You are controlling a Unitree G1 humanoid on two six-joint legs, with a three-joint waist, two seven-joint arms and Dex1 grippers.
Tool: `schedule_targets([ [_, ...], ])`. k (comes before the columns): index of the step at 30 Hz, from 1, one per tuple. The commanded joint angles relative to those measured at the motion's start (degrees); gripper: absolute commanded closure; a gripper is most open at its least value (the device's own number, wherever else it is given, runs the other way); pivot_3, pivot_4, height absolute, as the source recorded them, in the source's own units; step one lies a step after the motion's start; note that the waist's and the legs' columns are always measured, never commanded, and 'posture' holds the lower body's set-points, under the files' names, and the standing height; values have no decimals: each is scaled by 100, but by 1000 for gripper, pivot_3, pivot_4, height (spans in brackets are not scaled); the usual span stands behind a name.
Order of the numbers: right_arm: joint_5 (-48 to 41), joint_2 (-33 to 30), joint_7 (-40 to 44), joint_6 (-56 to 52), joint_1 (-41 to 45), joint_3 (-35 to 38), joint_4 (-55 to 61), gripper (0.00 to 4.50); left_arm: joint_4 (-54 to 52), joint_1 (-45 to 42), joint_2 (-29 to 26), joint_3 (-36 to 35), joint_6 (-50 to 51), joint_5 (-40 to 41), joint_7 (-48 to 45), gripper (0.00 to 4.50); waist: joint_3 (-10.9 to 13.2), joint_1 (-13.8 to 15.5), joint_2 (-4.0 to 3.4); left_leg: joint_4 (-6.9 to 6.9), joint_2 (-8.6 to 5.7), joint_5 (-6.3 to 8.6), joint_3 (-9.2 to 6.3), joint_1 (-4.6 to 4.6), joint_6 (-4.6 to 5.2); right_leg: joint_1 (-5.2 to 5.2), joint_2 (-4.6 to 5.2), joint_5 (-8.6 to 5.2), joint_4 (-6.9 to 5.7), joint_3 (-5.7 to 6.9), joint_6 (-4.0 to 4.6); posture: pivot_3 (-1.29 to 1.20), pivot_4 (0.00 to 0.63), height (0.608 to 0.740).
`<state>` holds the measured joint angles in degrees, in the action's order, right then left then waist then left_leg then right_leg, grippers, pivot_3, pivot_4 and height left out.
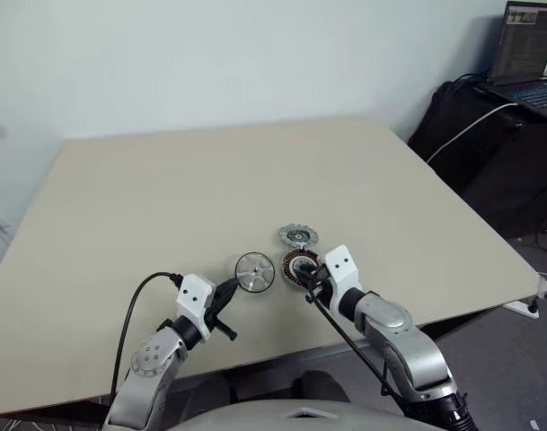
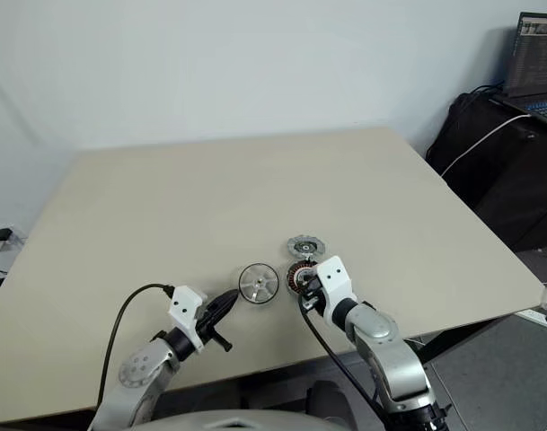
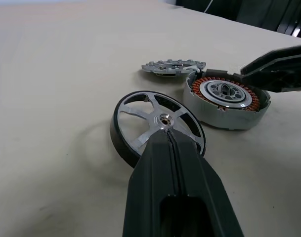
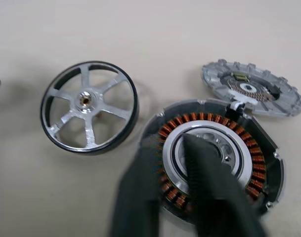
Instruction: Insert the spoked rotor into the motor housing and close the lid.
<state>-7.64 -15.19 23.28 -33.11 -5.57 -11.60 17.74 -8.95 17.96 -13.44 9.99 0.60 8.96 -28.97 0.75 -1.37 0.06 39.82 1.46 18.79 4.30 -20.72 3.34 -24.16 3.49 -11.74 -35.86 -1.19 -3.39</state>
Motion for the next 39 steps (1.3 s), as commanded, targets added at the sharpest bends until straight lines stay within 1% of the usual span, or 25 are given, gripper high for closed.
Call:
schedule_targets([
  [1, 68, 63, -89, 31, 255, -37, -129, 4461, -53, -80, -8, 67, -156, 0, -80, 4500, 0, -2, 1, 0, 0, 0, 0, 1, 0, 1, 0, 0, 0, 0, 0, 0, 0, 740],
  [4, 119, 102, -128, 65, 420, -44, -350, 4461, -63, -61, -53, 116, -262, -74, -105, 4500, 2, -5, -1, 0, -1, 0, 0, 2, 0, 31, 0, 0, 1, 0, 1, 0, 0, 740],
  [11, 241, 174, -248, 146, 826, 23, -939, 4461, -33, -25, -67, 147, -426, -239, -41, 4500, 3, -14, -4, 0, 0, 0, -2, 6, 0, 36, 0, 0, 2, 0, 1, 0, 0, 740],
  [27, 294, 79, -259, 243, 1110, 301, -1558, 4461, -54, -45, -51, 149, -337, -160, -84, 4500, 7, -46, -10, 1, 1, -2, -2, 22, -1, 44, 0, 1, 1, 0, -4, 0, 0, 740],
  [29, 287, 71, -264, 255, 1114, 326, -1545, 4461, -71, -44, -44, 159, -321, -160, -89, 4500, 7, -46, -11, 2, 1, -2, -2, 26, -1, 43, 1, 0, 1, 0, -6, 0, 0, 740],
  [35, -52, 119, -152, 511, 800, 627, -800, 4461, -155, 17, -2, 176, -312, -180, -26, 4500, 11, -33, -18, 1, -1, -1, -2, 13, 0, 43, 2, 2, 1, -1, -3, 0, 0, 740],
  [39, -72, 111, -156, 527, 686, 679, -612, 4461, -170, 37, 8, 197, -289, -169, -3, 4500, 13, -36, -20, -6, 0, 0, -5, 5, -1, 36, -2, -1, 3, 0, 1, 0, 0, 740],
])
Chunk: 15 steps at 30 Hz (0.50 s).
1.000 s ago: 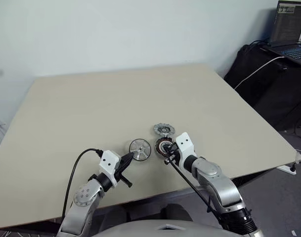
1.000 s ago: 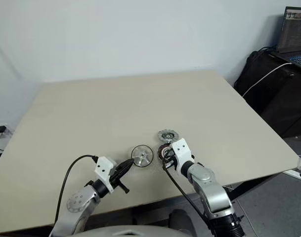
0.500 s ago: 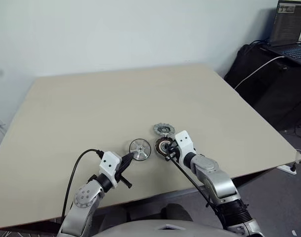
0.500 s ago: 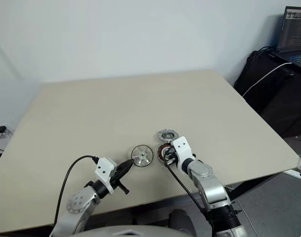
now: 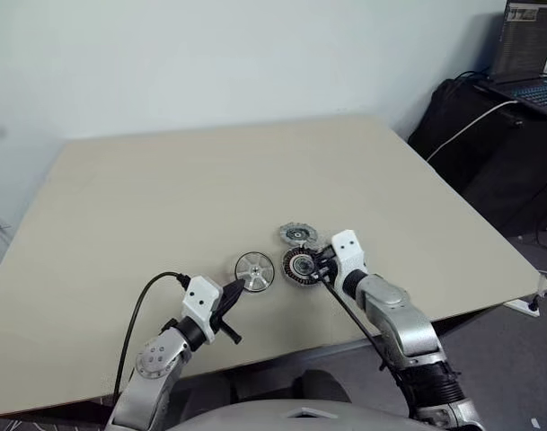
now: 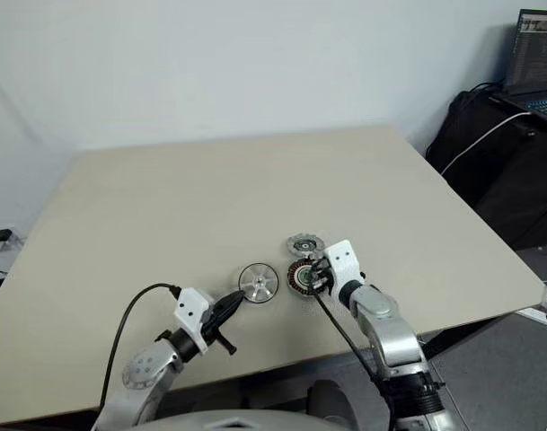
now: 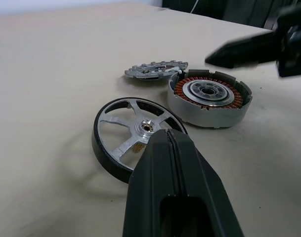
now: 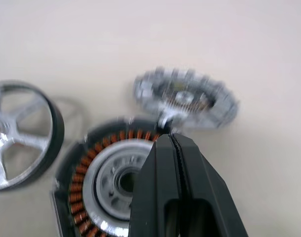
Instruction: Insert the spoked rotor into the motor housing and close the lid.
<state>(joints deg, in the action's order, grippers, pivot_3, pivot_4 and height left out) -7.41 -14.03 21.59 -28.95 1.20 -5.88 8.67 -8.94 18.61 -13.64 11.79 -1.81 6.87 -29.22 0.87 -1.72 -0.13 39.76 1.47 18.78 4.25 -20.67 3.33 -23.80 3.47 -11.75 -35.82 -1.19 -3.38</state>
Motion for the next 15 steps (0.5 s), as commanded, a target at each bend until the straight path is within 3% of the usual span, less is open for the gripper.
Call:
schedule_targets([
  [1, -65, 2, 6, 115, 5, 70, 270, 4461, -164, -34, 32, 24, -42, 44, 26, 4500, 1, -3, -1, 0, 0, 0, 1, 0, 0, 0, 0, 0, 0, 0, 0, 0, 0, 740],
  [10, 152, 125, 2, 201, 164, -335, -89, 4461, -357, -20, 50, 41, 71, 54, 109, 4500, 3, -22, -1, 1, 1, 0, 1, 6, 0, 3, 1, 0, -1, 0, -1, 0, 0, 740],
  [15, 47, 124, -7, 164, 34, -185, 181, 4461, -658, 49, 173, -119, 345, 260, 328, 4500, 5, -20, -1, 1, 0, 0, 0, 2, 0, 3, 3, 0, 1, 0, -1, 0, 0, 740],
])
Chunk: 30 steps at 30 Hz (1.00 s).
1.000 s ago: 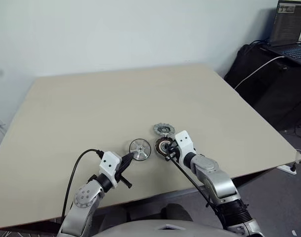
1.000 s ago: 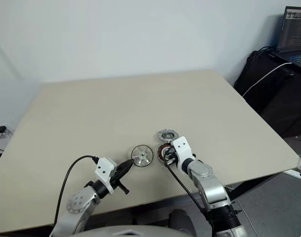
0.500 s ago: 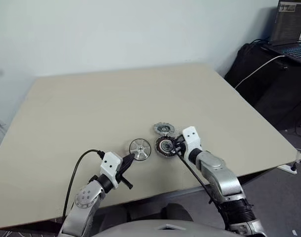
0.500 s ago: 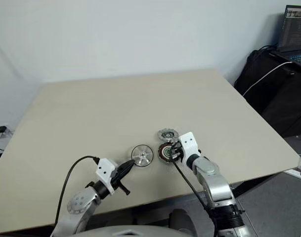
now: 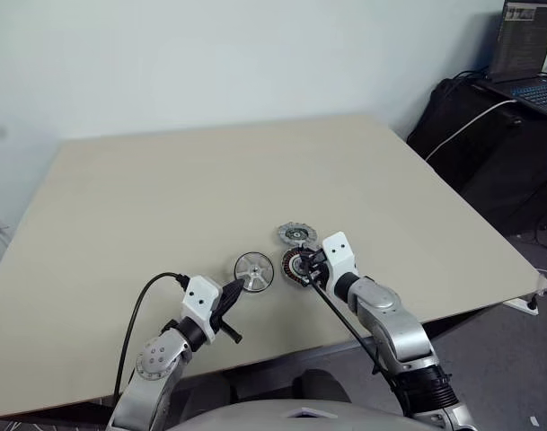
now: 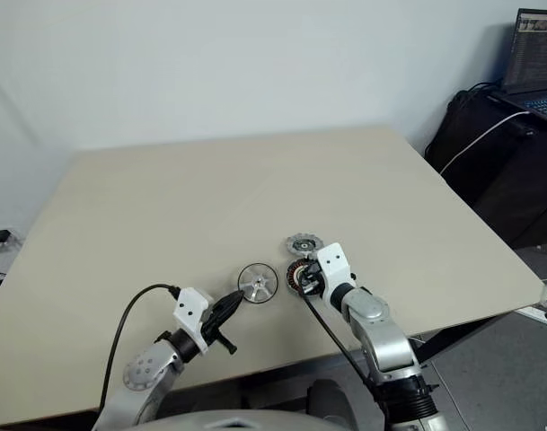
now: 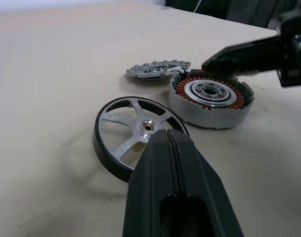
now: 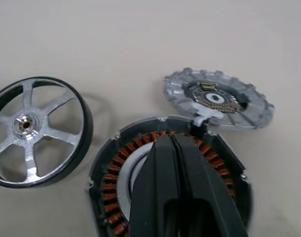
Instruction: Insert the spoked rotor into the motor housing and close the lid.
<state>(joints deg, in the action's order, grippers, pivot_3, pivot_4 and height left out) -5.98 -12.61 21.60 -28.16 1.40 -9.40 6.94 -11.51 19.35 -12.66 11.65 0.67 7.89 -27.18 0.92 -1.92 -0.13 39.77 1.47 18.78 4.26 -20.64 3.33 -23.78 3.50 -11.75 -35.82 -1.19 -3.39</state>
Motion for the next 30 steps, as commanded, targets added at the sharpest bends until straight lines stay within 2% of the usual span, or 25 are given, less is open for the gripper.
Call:
schedule_targets([
  [1, -153, -70, 20, 59, -88, 241, 541, 4461, -451, -12, 100, -157, 165, 195, 191, 4500, 0, 4, 0, 0, 0, 0, 0, 0, 0, -1, 0, 0, 0, 0, 0, 0, 0, 740],
  [5, -276, -293, 126, -112, -499, 323, 1233, 4461, -542, 33, 168, -312, 342, 256, 409, 4500, 0, 27, 0, -1, 0, 0, -2, -2, 0, -2, -1, -1, 1, 1, -1, 0, 0, 740],
  [8, -295, -470, 283, -303, -672, 112, 1684, 4461, -541, -18, 239, -418, 475, 323, 555, 4500, 2, 25, 2, -1, 1, 0, -2, -1, 0, -2, -1, -13, 0, 1, -20, 0, 0, 740],
  [14, -221, -510, 433, -566, -433, -505, 1929, 4461, -563, -99, 275, -418, 595, 296, 641, 4500, 4, 2, 8, 0, 3, 0, -3, 12, -1, -3, -2, -17, -1, 2, -29, 0, 0, 740],
  [17, -171, -502, 586, -604, -182, -885, 1745, 3896, -597, -104, 291, -416, 637, 273, 677, 4500, 5, 1, 11, -1, 2, 0, -3, 9, -1, -4, -1, -16, -1, 2, -27, 0, 0, 740],
  [20, 16, -377, 481, -667, 75, -1181, 1407, 2966, -721, -37, 287, -410, 684, 265, 729, 4500, 5, 6, 14, -1, 1, 0, -4, 6, -1, -4, -1, 0, 1, 3, 0, 0, 0, 740],
  [30, 121, -245, 618, -1019, 469, -1602, 774, 2966, -619, 115, 298, -413, 562, 223, 800, 4500, 8, 18, 17, -1, 0, 0, -5, 1, -2, -4, 0, 0, 2, 5, 1, 0, 0, 740],
])
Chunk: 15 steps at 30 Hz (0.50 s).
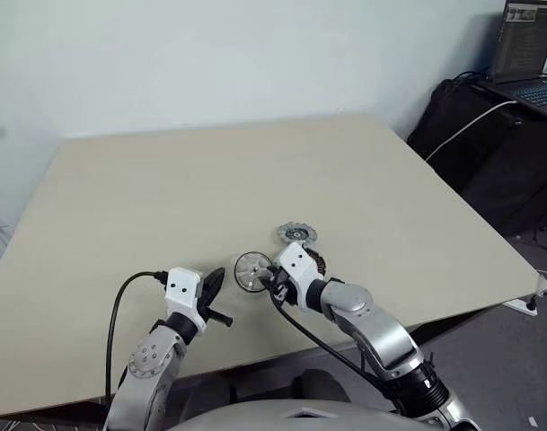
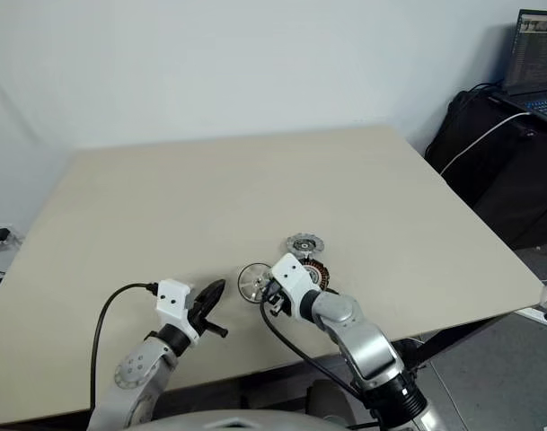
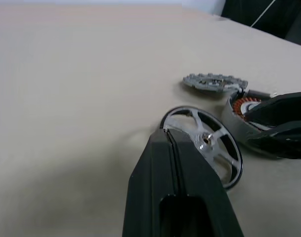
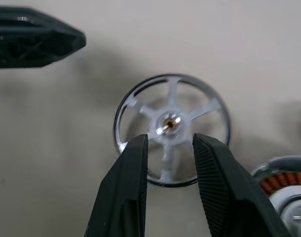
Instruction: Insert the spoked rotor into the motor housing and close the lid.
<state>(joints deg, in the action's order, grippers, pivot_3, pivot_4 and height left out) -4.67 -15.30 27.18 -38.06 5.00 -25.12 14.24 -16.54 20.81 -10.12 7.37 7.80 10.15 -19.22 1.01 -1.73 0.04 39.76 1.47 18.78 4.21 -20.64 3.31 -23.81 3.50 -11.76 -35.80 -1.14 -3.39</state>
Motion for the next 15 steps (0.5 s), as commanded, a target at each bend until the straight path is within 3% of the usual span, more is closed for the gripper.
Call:
schedule_targets([
  [1, -15, 25, 77, -36, 109, -36, 9, 2966, -93, -27, 52, 22, -169, -6, 5, 4500, 0, -2, 0, 0, 0, 0, 0, 0, 0, 0, 0, 0, 0, 0, 0, 0, 0, 740],
  [15, 56, 181, 97, 153, 327, -41, -624, 2966, 43, -79, 75, 23, -266, 7, -70, 4500, 2, -20, 3, 0, 0, 0, 1, 0, 0, 1, -1, 0, 0, 1, 0, 0, 0, 740],
])
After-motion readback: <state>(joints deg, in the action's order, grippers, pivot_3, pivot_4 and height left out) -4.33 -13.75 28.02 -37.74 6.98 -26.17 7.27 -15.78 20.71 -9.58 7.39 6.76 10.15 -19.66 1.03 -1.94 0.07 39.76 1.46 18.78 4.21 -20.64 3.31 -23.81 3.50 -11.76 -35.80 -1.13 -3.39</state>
